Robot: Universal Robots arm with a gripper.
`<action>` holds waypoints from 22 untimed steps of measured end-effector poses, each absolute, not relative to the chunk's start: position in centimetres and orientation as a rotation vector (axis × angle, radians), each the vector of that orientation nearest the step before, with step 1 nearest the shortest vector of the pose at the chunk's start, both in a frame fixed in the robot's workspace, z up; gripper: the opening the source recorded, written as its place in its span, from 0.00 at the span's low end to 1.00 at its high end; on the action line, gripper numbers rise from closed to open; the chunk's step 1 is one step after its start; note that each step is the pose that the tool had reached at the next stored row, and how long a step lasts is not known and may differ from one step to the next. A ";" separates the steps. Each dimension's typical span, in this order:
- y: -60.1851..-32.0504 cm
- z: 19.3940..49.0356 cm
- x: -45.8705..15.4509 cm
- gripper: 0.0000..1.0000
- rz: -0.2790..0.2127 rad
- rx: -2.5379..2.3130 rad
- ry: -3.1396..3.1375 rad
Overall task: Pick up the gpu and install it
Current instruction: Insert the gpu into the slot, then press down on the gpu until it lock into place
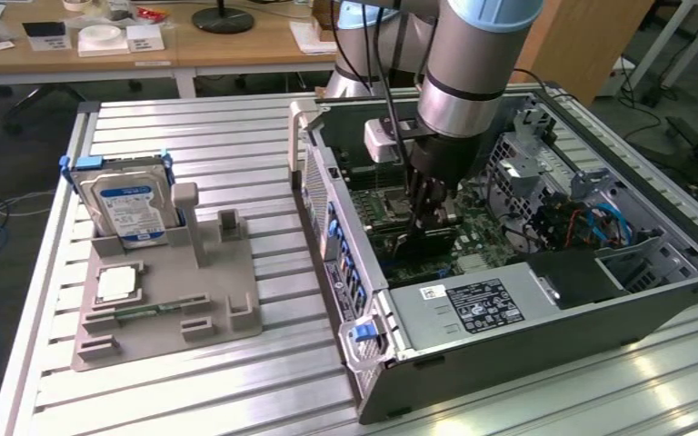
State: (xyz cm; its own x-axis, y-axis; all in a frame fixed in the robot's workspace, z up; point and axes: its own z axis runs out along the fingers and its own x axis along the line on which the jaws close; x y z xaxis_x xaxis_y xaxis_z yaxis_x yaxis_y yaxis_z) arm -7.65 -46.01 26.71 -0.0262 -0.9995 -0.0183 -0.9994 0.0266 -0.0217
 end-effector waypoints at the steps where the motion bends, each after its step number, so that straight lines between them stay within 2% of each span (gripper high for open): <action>1: -46.0 26.7 -7.6 0.11 -0.004 -2.172 2.230; 22: -46.0 26.8 -7.6 0.11 -0.002 -2.195 2.209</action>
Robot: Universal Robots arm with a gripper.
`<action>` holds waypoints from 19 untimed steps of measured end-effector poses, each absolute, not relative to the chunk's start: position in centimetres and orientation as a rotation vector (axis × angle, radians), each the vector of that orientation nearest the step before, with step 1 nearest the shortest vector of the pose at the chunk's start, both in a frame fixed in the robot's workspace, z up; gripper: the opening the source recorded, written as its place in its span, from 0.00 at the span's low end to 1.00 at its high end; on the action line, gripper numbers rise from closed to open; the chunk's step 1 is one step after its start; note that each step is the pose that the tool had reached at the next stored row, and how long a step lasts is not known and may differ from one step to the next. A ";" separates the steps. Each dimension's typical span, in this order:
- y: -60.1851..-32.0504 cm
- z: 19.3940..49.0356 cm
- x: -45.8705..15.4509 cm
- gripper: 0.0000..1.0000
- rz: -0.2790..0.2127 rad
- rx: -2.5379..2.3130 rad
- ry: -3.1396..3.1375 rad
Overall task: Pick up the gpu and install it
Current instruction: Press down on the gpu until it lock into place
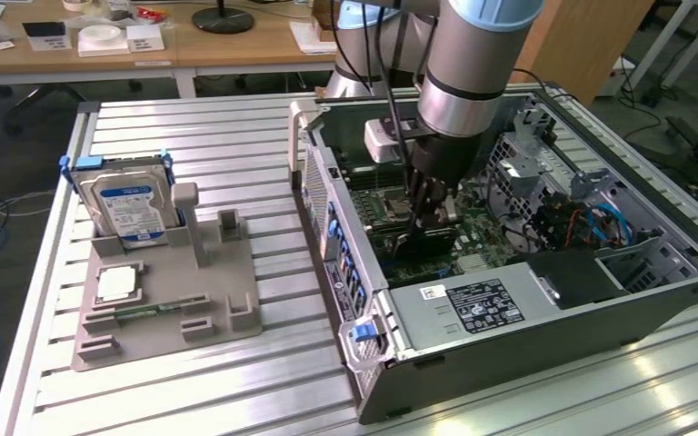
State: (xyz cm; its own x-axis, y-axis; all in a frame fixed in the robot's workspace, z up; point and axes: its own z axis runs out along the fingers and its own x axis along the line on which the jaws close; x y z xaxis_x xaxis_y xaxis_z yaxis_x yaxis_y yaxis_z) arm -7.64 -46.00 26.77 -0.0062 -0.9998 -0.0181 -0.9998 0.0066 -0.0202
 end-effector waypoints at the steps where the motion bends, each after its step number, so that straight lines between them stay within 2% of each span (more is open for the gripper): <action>1: -46.0 26.8 -7.6 0.11 -0.003 -2.199 2.207; 19: -45.6 26.9 -9.4 0.11 -0.014 -2.264 2.150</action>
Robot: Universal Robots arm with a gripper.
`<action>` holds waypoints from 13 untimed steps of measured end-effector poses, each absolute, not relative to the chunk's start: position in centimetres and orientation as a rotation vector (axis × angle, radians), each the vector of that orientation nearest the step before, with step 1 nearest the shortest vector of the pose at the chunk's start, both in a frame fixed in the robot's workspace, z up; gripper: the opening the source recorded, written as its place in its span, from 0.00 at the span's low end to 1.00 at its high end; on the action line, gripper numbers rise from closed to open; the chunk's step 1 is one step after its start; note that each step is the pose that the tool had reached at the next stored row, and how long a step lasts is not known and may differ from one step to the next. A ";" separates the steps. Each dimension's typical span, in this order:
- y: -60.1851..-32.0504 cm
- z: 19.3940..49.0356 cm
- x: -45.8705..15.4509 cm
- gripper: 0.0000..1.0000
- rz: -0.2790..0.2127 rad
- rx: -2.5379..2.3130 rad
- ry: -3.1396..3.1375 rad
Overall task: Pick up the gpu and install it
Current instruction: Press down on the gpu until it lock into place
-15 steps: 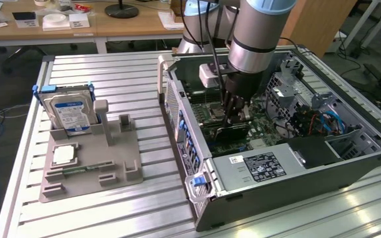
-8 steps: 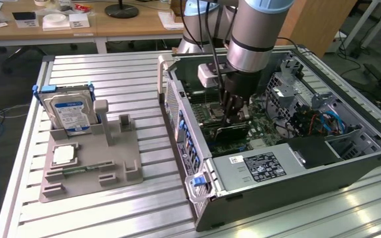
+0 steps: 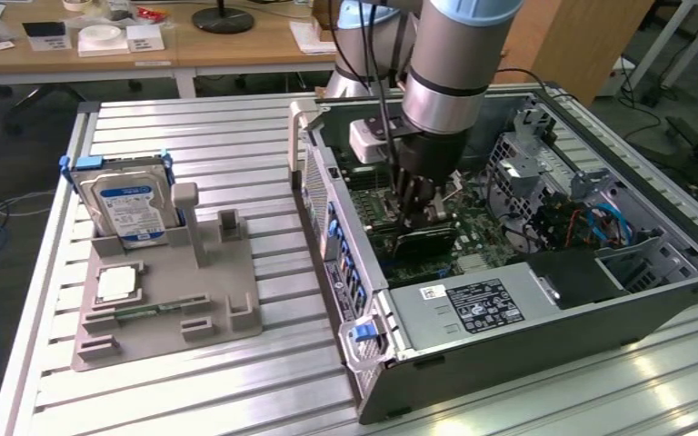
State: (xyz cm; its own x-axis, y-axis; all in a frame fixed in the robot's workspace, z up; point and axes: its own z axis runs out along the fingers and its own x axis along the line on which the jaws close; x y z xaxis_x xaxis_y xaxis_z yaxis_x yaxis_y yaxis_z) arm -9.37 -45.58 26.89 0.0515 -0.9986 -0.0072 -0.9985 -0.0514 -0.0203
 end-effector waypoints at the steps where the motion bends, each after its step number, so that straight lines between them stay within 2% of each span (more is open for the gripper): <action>1: -45.6 26.8 -9.5 0.11 -0.014 -2.257 2.157; 13: -45.6 26.7 -9.9 0.11 -0.015 -2.173 2.243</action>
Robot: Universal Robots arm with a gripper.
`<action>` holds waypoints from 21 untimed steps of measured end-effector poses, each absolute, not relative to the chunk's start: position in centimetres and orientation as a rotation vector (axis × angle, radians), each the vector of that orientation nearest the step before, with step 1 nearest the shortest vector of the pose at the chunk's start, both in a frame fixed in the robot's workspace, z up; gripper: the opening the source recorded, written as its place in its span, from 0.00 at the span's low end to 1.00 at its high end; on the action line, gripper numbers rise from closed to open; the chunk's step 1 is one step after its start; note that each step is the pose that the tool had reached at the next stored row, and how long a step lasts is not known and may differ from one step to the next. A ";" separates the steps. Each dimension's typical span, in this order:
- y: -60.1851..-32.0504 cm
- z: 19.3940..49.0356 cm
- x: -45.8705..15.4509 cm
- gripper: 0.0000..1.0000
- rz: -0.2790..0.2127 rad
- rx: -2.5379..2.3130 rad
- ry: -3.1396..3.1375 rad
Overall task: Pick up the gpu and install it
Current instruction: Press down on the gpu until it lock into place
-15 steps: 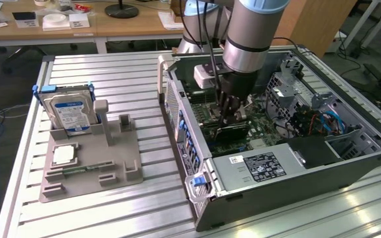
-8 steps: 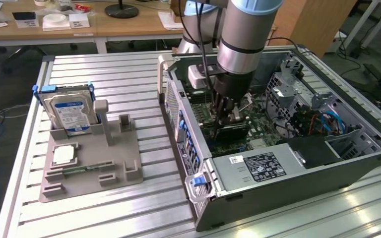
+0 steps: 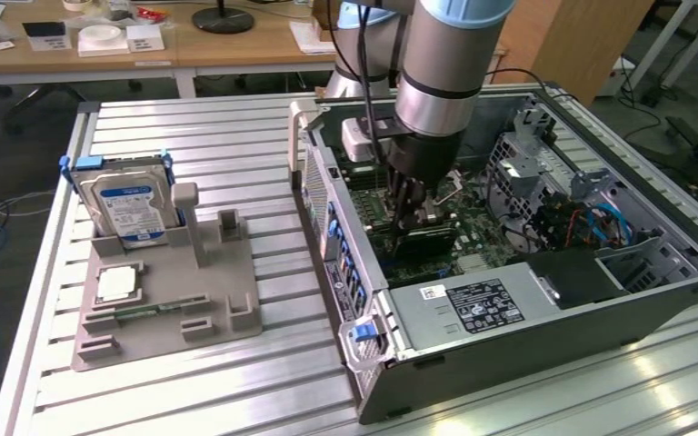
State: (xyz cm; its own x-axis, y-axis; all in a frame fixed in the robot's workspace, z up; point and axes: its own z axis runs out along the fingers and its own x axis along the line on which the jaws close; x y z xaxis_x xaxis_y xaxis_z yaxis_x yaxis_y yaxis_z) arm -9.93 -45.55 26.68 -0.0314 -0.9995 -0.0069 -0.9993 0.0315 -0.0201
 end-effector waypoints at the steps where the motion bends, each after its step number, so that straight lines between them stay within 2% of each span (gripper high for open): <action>1: -45.6 26.7 -9.9 0.11 -0.015 -2.173 2.242; 16: -45.5 25.9 -10.0 0.11 -0.015 -2.174 2.243; 21: -45.5 26.7 -10.0 0.11 -0.014 -2.172 2.241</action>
State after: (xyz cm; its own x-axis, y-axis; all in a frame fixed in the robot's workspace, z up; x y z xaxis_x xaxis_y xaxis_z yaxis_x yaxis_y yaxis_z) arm -10.01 -45.54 26.74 -0.0312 -0.9995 -0.0081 -0.9993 0.0314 -0.0207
